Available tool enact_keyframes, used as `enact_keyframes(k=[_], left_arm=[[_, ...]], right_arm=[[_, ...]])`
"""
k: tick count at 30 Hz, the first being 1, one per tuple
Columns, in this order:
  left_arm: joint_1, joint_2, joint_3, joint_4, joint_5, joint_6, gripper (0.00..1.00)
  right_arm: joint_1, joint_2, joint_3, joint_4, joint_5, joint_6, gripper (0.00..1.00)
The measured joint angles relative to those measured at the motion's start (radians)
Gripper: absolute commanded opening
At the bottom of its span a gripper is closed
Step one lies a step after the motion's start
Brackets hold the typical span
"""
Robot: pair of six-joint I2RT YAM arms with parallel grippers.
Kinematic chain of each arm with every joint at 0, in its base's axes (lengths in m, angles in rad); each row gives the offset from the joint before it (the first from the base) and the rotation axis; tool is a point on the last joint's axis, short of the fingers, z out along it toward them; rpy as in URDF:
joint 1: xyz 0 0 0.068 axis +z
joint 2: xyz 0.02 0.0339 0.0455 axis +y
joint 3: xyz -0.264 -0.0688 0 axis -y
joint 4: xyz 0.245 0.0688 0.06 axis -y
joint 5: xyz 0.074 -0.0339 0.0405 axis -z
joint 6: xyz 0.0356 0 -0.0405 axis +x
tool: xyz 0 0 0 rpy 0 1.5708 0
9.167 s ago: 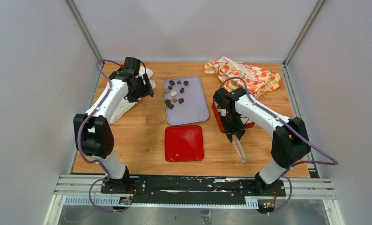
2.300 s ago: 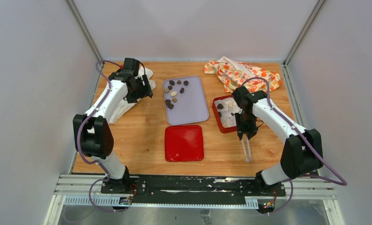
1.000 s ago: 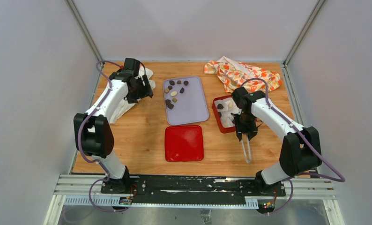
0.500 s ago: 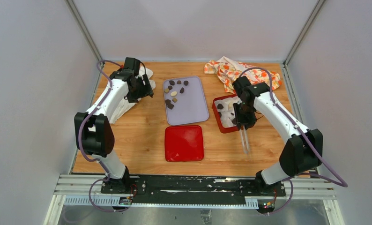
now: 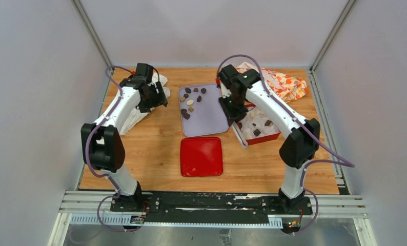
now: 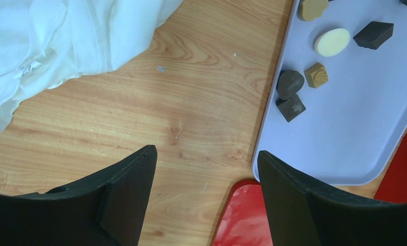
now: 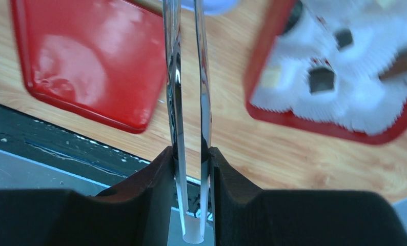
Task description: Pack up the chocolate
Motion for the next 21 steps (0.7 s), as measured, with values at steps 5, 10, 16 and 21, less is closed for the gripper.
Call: enact_keyframes(k=[5,10,16,21], left_arm=[[0.000,-0.014,-0.016,0.000,0.002,0.000,0.77],[0.000,-0.029,-0.026,-0.002,0.001,0.002,0.77],[0.001,-0.072,-0.070,-0.005,-0.003,0.009,0.77],[0.009,-0.097,-0.114,-0.009,-0.011,0.007,0.77]], right_arm=[[0.120,0.167,0.210,-0.017,-0.013,-0.017,0.28],[0.179,0.362,0.373,-0.021,-0.008,-0.017,0.30],[0.184,0.496,0.445,-0.020,-0.002,-0.017,0.32],[0.191,0.513,0.454,-0.020,-0.013,-0.026,0.35]])
